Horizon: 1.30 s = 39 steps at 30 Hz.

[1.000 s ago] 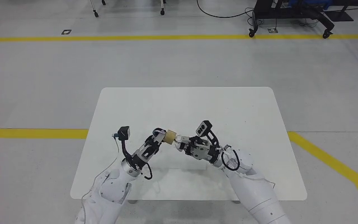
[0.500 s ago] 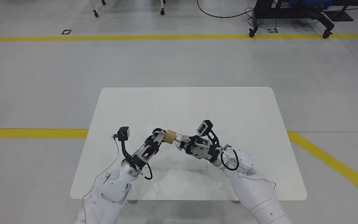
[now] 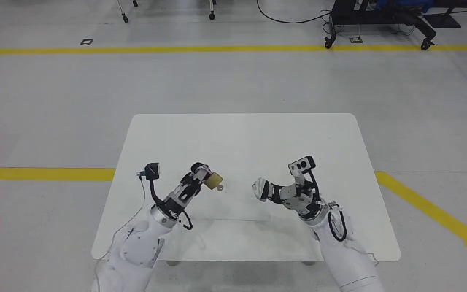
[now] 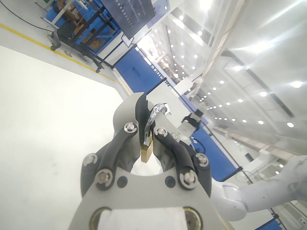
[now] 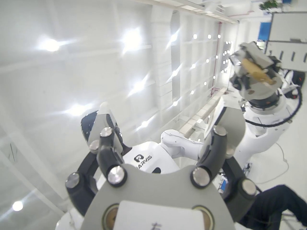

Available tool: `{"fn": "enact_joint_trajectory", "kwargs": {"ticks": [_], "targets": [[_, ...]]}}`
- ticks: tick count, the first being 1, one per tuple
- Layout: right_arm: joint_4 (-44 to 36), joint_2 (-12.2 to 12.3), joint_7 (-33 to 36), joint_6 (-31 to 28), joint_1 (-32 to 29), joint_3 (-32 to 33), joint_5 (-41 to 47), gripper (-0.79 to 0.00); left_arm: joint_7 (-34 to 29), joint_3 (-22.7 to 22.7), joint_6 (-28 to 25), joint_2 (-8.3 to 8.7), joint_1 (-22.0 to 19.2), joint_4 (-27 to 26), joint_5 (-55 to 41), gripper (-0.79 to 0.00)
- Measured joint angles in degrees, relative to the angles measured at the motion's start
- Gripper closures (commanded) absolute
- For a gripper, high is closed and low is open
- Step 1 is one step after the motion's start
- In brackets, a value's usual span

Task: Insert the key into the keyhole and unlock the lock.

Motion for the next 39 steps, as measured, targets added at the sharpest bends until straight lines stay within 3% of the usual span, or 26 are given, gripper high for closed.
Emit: {"fn": "enact_joint_trajectory", "kwargs": {"ticks": [5, 10, 16, 17, 19, 20, 21, 22, 24, 30, 36, 39], "targets": [[0.1, 0.0, -0.1, 0.5, 0.2, -0.1, -0.2, -0.785, -3.3, 2.4, 7.9, 0.02, -0.1, -0.6, 8.3, 0.000], [0.1, 0.0, -0.1, 0.4, 0.2, -0.1, -0.2, -0.785, -9.4, 6.0, 15.1, -0.29, -2.7, 2.2, 12.3, 0.000], [0.1, 0.0, -0.1, 0.4, 0.2, -0.1, -0.2, -0.785, -8.0, 9.4, 20.5, -0.91, -5.6, 6.0, 17.7, 0.000], [0.1, 0.0, -0.1, 0.4, 0.2, -0.1, -0.2, -0.785, -7.7, 9.7, 20.9, -0.98, -5.8, 6.5, 18.3, -0.046], [0.1, 0.0, -0.1, 0.4, 0.2, -0.1, -0.2, -0.785, -7.5, 10.3, 21.6, -1.08, -6.3, 7.4, 19.3, -0.268], [0.1, 0.0, -0.1, 0.4, 0.2, -0.1, -0.2, -0.785, -7.5, 10.4, 21.7, -1.11, -6.4, 7.7, 19.6, -0.329], [0.1, 0.0, -0.1, 0.4, 0.2, -0.1, -0.2, -0.785, -7.6, 10.6, 22.0, -1.12, -6.5, 7.9, 19.8, -0.545], [0.1, 0.0, -0.1, 0.4, 0.2, -0.1, -0.2, -0.785, -7.7, 10.7, 22.3, -1.13, -6.6, 8.1, 20.2, -0.640], [0.1, 0.0, -0.1, 0.4, 0.2, -0.1, -0.2, -0.785, -7.8, 10.7, 22.8, -1.13, -6.7, 8.2, 20.6, -0.763], [0.1, 0.0, -0.1, 0.4, 0.2, -0.1, -0.2, -0.785, -6.7, 8.2, 23.2, -0.60, -5.1, 5.4, 20.6, -0.785], [0.1, 0.0, -0.1, 0.4, 0.2, -0.1, -0.2, -0.785, -5.2, 2.2, 20.3, 0.72, 0.1, -3.2, 19.2, -0.785], [0.1, 0.0, -0.1, 0.4, 0.2, -0.1, -0.2, -0.785, -2.2, -1.3, 19.6, 1.48, 3.3, -7.8, 22.9, -0.785]]}}
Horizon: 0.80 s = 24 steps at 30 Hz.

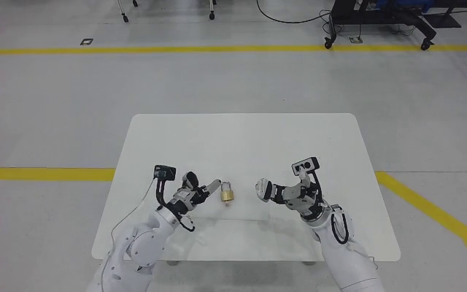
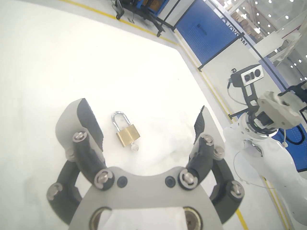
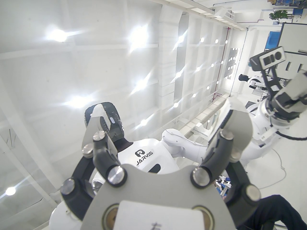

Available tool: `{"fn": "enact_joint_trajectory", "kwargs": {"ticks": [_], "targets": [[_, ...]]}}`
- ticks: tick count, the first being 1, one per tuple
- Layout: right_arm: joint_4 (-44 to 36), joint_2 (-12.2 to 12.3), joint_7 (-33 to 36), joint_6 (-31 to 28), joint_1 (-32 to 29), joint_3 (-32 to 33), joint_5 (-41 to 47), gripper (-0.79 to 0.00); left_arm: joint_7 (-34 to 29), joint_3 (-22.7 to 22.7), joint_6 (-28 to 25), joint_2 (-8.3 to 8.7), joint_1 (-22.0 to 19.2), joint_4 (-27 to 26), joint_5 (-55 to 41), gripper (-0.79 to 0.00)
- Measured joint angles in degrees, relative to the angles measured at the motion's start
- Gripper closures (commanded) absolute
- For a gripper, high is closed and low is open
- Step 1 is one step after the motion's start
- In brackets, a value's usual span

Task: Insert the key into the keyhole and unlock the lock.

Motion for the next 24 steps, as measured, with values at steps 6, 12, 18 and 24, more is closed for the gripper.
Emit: {"fn": "enact_joint_trajectory", "kwargs": {"ticks": [6, 12, 18, 24], "targets": [[0.0, 0.0, 0.0, 0.0, 0.0, 0.0, 0.0, -0.785, 10.0, -7.2, 2.3, 1.22, 6.0, -7.3, 13.4, -0.785], [0.0, 0.0, 0.0, 0.0, 0.0, 0.0, 0.0, -0.785, 14.5, -9.5, 3.9, 1.47, 7.5, -8.7, 18.1, -0.785], [0.0, 0.0, 0.0, 0.0, 0.0, 0.0, 0.0, -0.785, 14.5, -9.5, 3.9, 1.47, 7.5, -8.7, 18.1, -0.785], [0.0, 0.0, 0.0, 0.0, 0.0, 0.0, 0.0, -0.785, 14.5, -9.5, 3.9, 1.47, 7.5, -8.7, 18.1, -0.785]]}}
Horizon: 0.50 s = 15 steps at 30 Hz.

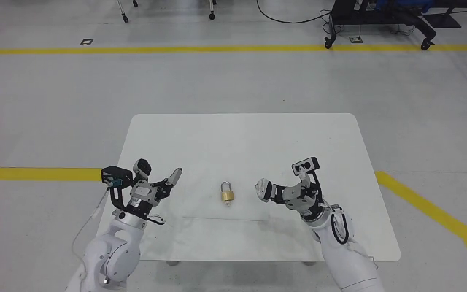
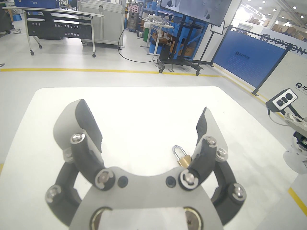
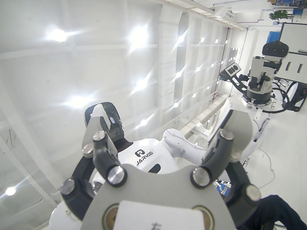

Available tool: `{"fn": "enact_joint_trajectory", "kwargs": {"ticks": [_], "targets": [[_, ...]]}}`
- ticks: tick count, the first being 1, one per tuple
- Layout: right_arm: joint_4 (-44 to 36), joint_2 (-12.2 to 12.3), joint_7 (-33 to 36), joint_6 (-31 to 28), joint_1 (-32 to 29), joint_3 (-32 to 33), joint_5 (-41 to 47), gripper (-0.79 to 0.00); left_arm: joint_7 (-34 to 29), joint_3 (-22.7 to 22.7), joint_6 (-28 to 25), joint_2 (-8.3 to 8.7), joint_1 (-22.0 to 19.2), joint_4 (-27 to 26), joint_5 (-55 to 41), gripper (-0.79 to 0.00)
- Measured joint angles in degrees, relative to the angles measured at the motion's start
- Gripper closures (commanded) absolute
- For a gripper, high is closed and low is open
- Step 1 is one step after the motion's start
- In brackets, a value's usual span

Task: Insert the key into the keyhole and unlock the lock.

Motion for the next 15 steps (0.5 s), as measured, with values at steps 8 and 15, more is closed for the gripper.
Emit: {"fn": "enact_joint_trajectory", "kwargs": {"ticks": [8, 15], "targets": [[-0.7, 0.8, -4.0, -6.1, -1.4, 4.6, -6.5, -0.785, 0.0, 0.0, 0.0, 0.00, 0.0, 0.0, 0.0, -0.785], [-4.0, 2.3, -10.7, -15.6, -5.3, 14.3, -16.8, -0.785, 0.0, 0.0, 0.0, 0.00, 0.0, 0.0, 0.0, -0.785]]}}
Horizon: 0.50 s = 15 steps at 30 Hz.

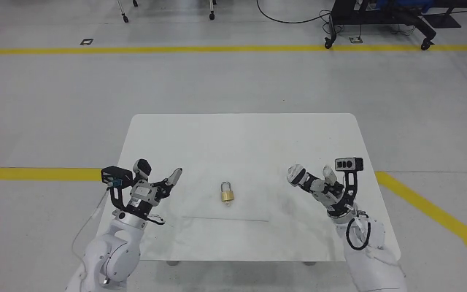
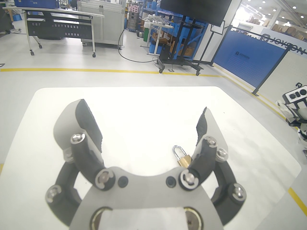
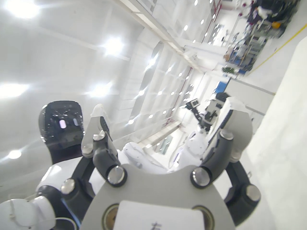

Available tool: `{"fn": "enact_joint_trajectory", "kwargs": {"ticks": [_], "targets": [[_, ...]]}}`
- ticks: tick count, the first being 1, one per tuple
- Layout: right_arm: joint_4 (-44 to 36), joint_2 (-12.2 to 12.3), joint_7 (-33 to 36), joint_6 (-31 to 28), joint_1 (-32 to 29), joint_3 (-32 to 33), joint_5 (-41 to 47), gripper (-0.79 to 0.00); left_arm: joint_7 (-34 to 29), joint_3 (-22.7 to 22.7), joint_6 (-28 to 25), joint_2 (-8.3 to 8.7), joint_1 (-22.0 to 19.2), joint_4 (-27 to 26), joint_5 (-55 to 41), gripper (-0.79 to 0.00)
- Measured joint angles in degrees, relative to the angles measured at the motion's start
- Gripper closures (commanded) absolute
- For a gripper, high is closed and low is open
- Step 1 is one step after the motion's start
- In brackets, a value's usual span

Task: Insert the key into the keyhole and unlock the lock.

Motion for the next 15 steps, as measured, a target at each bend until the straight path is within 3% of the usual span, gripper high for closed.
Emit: {"fn": "enact_joint_trajectory", "kwargs": {"ticks": [3, 6, 9, 13, 15], "targets": [[-0.9, 0.9, -3.3, -1.0, -1.4, 6.0, -2.7, -0.785, 0.0, 0.0, 0.0, 0.00, 0.0, 0.0, 0.0, -0.785], [-2.1, 1.7, -11.0, -2.8, -2.4, 12.0, -13.6, -0.785, 0.0, 0.0, 0.0, 0.00, 0.0, 0.0, 0.0, -0.785], [-3.6, 2.0, -21.5, -1.9, -3.0, 16.0, -27.5, -0.785, 0.0, 0.0, 0.0, 0.00, 0.0, 0.0, 0.0, -0.785], [-5.4, 1.8, -41.6, 4.6, -2.8, 18.9, -49.0, -0.785, 0.0, 0.0, 0.0, 0.00, 0.0, 0.0, 0.0, -0.785], [-5.8, 1.7, -48.8, 8.3, -2.5, 19.8, -55.6, -0.785, 0.0, 0.0, 0.0, 0.00, 0.0, 0.0, 0.0, -0.785]]}}
